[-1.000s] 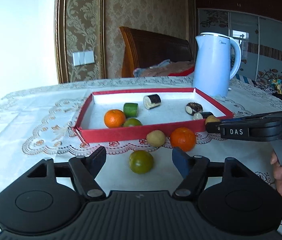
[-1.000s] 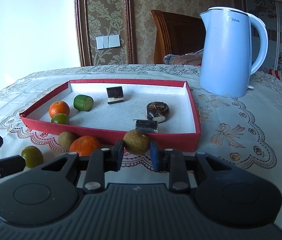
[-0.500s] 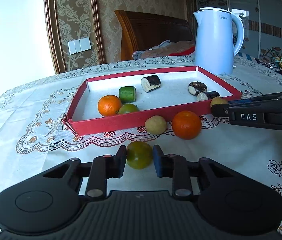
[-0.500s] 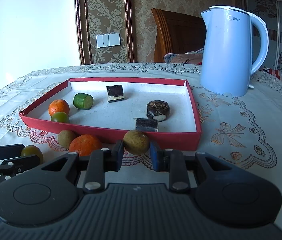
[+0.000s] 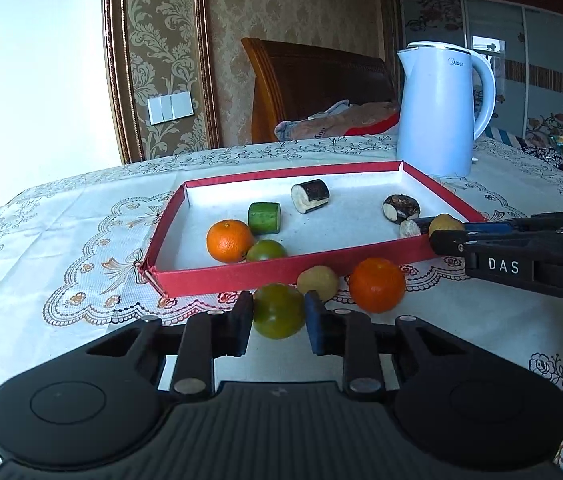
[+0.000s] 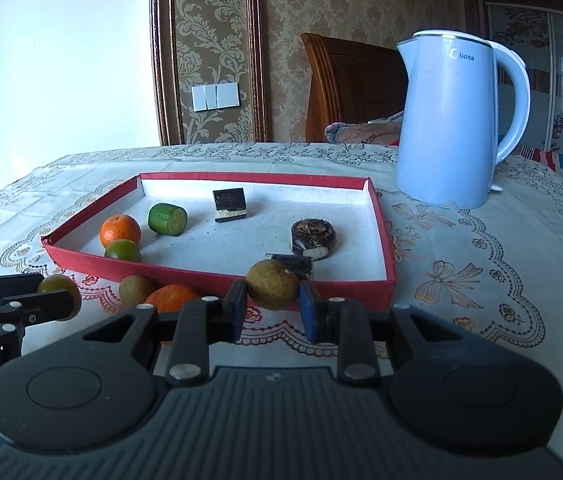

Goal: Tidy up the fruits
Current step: 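Carry the lime into the tray while the right tool carries the brown fruit over it, then lower the lime into the tray and open the left tool while the right tool releases the brown fruit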

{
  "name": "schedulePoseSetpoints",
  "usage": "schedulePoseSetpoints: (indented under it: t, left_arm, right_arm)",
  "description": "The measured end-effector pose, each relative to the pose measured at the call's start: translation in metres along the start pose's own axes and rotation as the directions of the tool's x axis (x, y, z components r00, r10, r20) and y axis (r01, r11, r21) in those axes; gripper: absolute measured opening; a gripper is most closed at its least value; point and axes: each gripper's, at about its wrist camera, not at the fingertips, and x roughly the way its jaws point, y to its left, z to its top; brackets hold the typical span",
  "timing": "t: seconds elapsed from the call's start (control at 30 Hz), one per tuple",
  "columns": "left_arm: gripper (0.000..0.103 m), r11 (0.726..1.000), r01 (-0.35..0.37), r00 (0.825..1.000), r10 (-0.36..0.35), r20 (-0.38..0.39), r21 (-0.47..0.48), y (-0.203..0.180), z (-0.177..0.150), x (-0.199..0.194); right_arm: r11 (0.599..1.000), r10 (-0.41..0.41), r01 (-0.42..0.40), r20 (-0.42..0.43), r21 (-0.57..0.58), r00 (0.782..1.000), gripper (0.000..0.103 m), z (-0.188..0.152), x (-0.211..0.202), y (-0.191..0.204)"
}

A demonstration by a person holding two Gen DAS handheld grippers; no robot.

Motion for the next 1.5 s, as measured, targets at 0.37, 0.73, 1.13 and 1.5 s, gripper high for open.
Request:
schedulePoseSetpoints:
  t: [0.37,0.73,1.13,1.5]
  left_arm:
    - [0.027,0.999,0.014,1.0,-0.014,-0.002,-0.035,-0.004,0.04,0.038]
    - [0.027,0.998,-0.024,0.998,0.02,-0.061,-0.059,-0.004,0.058,0.089]
    - [0.027,0.993,-0.041,0.996,0.032,-0.083,-0.112,-0.003,0.074,0.116]
    - [0.029,0.992,-0.054,0.997,0.046,-0.069,-0.115,-0.006,0.08,0.125]
  right_arm:
    - [0.999,-0.037,0.038,0.018,-0.01,0.999,0.027,0.026,0.018,-0.004]
    - [0.996,-0.084,0.084,-0.011,-0.012,0.996,0.027,0.052,0.065,-0.012]
    - [0.994,-0.104,0.106,-0.084,0.02,0.991,0.027,0.06,0.105,-0.027]
    - [0.993,-0.108,0.111,-0.095,0.027,0.99,0.027,0.062,0.115,-0.031]
